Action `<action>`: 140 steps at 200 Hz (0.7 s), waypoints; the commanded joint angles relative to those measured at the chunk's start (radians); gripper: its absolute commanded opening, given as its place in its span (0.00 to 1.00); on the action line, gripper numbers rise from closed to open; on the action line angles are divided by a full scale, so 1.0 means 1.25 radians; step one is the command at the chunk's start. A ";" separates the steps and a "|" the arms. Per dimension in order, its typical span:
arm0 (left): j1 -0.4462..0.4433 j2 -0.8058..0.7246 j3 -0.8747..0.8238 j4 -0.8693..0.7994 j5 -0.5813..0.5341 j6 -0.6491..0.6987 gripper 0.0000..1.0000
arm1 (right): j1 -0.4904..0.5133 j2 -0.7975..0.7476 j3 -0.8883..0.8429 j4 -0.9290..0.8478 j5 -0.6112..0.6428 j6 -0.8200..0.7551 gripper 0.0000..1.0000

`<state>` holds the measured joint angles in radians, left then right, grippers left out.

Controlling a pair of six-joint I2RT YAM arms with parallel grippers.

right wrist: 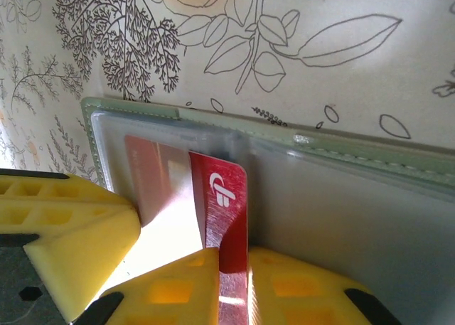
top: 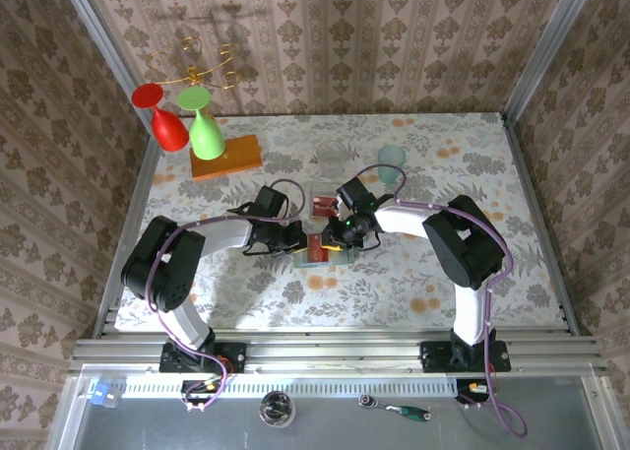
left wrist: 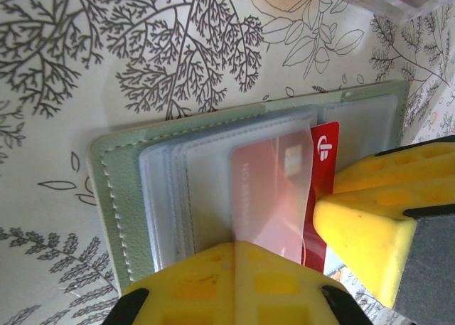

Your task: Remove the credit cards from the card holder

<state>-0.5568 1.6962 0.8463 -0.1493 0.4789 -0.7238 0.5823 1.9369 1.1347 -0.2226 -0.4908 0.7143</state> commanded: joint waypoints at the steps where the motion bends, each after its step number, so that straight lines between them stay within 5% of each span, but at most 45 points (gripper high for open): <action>1: -0.005 0.027 -0.001 -0.037 -0.013 0.019 0.00 | 0.000 -0.018 -0.015 0.016 -0.034 0.011 0.17; 140: -0.006 0.020 0.010 -0.045 -0.017 0.024 0.00 | -0.030 -0.111 -0.096 0.014 0.021 0.012 0.09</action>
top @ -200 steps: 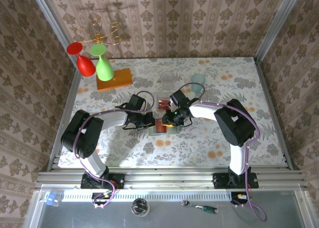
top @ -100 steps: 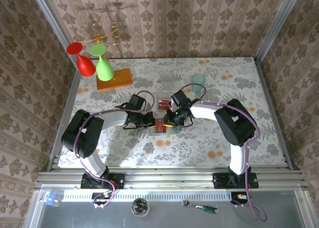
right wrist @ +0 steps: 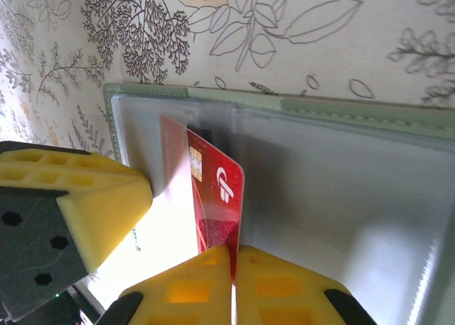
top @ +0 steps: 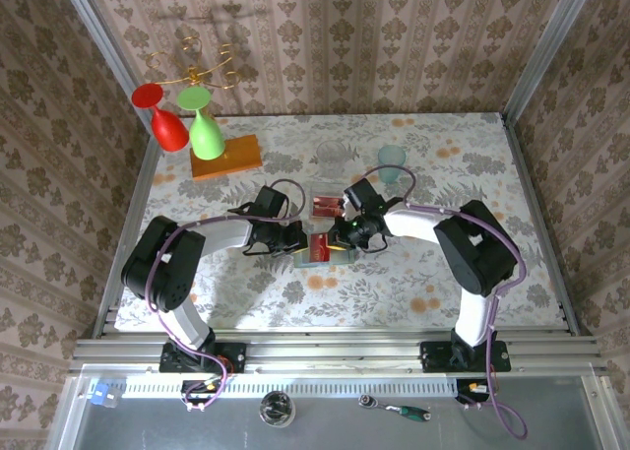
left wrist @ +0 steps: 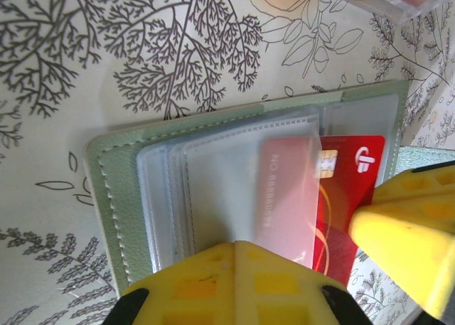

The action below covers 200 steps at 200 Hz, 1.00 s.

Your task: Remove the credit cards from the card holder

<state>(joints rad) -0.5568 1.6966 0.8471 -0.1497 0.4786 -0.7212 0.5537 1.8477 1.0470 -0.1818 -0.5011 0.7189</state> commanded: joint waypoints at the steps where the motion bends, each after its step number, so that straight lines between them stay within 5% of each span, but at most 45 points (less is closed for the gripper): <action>1: -0.006 0.020 0.009 -0.045 -0.017 0.023 0.00 | -0.008 -0.040 -0.028 -0.019 0.030 0.009 0.09; 117: -0.001 -0.002 0.067 -0.052 0.022 0.035 0.00 | -0.011 -0.137 -0.015 -0.101 0.107 -0.053 0.01; 200: 0.041 -0.038 0.076 -0.070 0.026 0.066 0.02 | -0.011 -0.084 0.209 -0.384 0.201 -0.470 0.00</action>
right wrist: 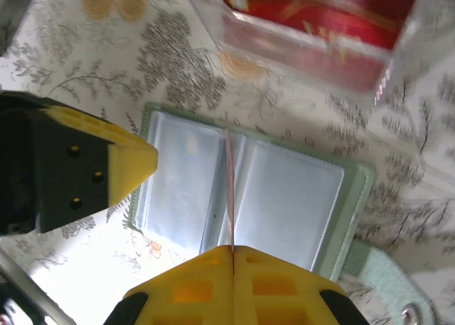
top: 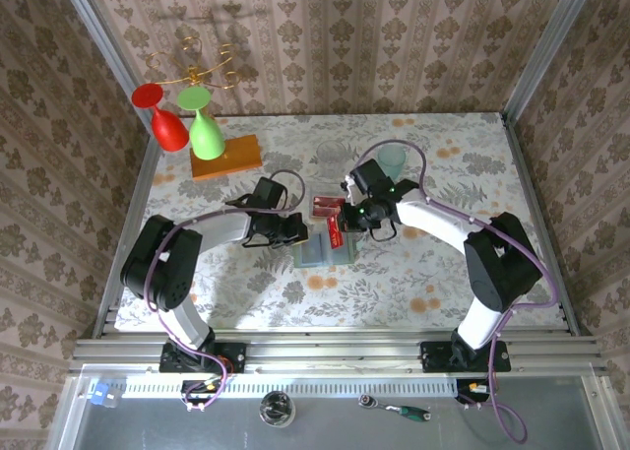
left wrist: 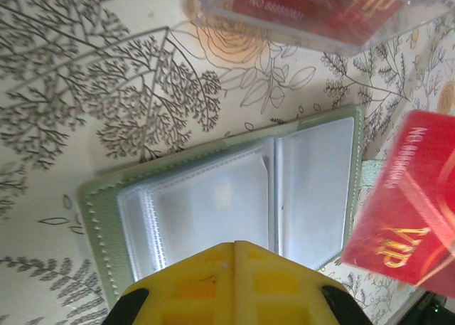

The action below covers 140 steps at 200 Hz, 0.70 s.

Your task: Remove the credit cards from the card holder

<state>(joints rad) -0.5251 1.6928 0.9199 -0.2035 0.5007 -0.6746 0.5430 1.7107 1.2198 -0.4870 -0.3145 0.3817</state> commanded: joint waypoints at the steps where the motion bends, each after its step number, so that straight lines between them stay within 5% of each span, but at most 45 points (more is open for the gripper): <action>1: 0.016 -0.035 0.018 -0.027 0.008 0.029 0.02 | -0.002 0.026 0.074 -0.144 0.053 -0.205 0.00; 91: 0.084 -0.058 0.038 -0.071 0.014 0.041 0.03 | 0.022 0.120 0.287 -0.321 0.191 -0.697 0.00; 140: 0.109 -0.052 0.060 -0.082 0.025 0.045 0.03 | 0.041 0.212 0.443 -0.395 0.240 -0.821 0.00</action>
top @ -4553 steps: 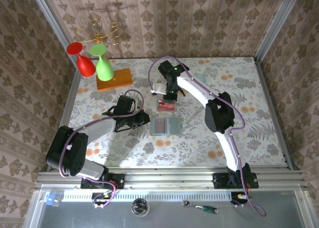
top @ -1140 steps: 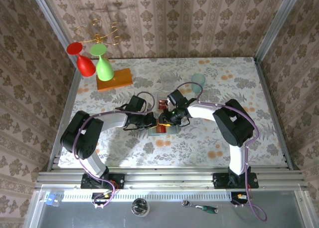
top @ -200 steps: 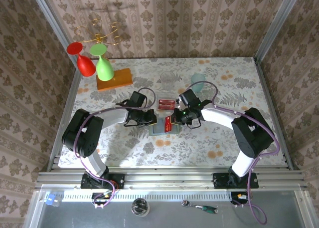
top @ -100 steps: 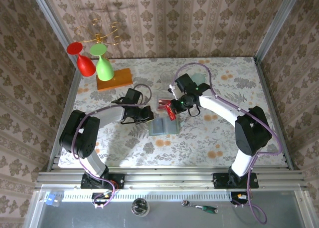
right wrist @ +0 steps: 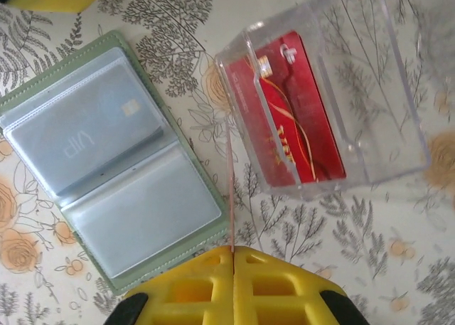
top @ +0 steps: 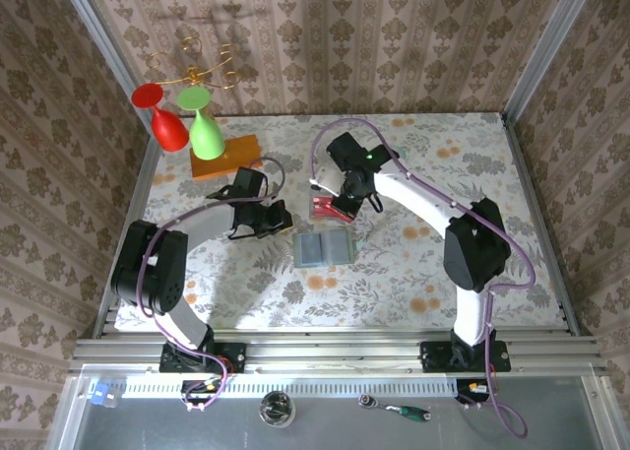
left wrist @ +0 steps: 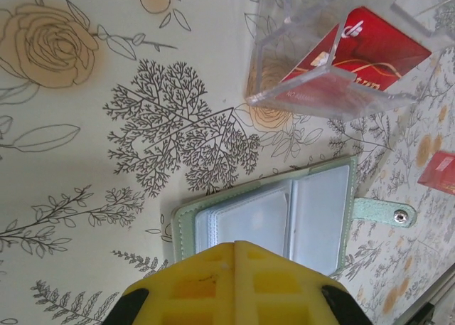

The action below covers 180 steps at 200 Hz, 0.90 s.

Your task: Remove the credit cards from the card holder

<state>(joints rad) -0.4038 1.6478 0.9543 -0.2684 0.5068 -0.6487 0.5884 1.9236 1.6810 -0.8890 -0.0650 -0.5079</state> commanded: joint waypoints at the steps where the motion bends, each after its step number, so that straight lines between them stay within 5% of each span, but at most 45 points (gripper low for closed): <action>1: 0.012 -0.016 0.033 -0.031 0.020 0.025 0.03 | 0.005 0.043 0.078 -0.076 0.040 -0.110 0.00; 102: 0.064 0.011 0.060 -0.034 0.038 0.030 0.03 | -0.004 0.263 0.416 -0.222 0.046 -0.198 0.00; 180: 0.072 0.023 0.053 -0.030 0.043 0.028 0.04 | -0.008 0.310 0.446 -0.241 0.053 -0.217 0.04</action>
<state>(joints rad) -0.3237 1.6569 1.0084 -0.2928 0.5423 -0.6312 0.5804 2.2932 2.2066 -1.1389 -0.0284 -0.7574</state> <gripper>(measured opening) 0.063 0.065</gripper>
